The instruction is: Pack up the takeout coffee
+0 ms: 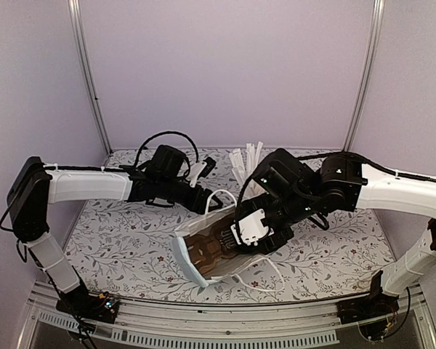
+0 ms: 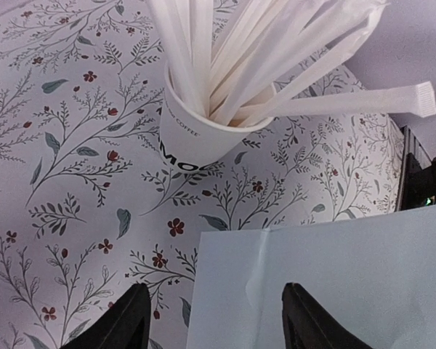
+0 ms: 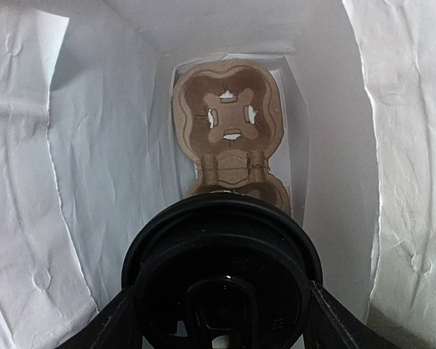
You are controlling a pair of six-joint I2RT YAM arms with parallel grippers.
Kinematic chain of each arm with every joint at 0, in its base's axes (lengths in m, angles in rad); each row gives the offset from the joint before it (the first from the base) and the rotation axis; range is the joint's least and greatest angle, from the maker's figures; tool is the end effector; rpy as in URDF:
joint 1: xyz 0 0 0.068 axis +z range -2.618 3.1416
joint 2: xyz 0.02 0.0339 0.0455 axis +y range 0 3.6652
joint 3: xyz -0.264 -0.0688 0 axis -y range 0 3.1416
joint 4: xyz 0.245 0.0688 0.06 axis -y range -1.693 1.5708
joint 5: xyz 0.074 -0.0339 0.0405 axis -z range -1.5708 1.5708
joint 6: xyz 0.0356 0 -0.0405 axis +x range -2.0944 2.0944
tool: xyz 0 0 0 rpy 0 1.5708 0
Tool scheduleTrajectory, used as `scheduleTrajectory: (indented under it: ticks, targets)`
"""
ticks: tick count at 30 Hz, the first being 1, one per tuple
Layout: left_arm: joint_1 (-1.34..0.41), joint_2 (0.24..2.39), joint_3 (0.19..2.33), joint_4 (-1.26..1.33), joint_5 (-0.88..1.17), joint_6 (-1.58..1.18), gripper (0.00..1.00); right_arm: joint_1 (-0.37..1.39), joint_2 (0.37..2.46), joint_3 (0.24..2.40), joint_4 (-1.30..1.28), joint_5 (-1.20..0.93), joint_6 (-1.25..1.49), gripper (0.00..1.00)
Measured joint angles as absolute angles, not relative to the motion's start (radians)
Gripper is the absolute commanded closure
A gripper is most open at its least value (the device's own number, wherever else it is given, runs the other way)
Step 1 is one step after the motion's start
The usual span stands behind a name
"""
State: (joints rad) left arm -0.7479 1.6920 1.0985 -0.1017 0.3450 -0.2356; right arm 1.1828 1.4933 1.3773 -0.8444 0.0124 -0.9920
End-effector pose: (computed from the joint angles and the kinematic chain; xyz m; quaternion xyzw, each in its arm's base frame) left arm 0.2639 -0.2612 0.2194 0.2965 0.8447 -0.3342 0.2948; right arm 0.1187 0.2893 0.3181 -0.8436 0.4450 0.0227 0.2997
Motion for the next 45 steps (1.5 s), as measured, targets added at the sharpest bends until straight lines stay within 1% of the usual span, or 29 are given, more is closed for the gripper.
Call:
scheduleTrajectory:
  ticks: [11, 17, 24, 29, 34, 38, 45]
  targets:
    - [-0.759, 1.708, 1.098, -0.077, 0.396, -0.236, 0.36, 1.184, 1.495, 1.348, -0.787, 0.021, -0.968, 0.47]
    - [-0.764, 1.708, 1.098, -0.063, 0.444, -0.232, 0.36, 1.186, 1.502, 1.335, -0.757, 0.054, -0.963, 0.49]
    - [-0.774, 1.708, 1.09, -0.02, 0.483, -0.233, 0.36, 1.202, 1.512, 1.324, -0.752, 0.096, -0.964, 0.5]
    - [-0.785, 1.706, 1.064, 0.02, 0.487, -0.233, 0.36, 1.206, 1.51, 1.321, -0.76, 0.096, -0.964, 0.5]
    - [-0.785, 1.706, 1.053, 0.047, 0.486, -0.231, 0.36, 1.217, 1.486, 1.268, -0.748, 0.104, -0.96, 0.51]
    - [-0.785, 1.706, 1.034, 0.064, 0.486, -0.231, 0.36, 1.23, 1.479, 1.219, -0.722, 0.143, -0.954, 0.51]
    - [-0.785, 1.707, 1.031, 0.087, 0.488, -0.224, 0.35, 1.232, 1.478, 1.197, -0.641, 0.205, -0.936, 0.51]
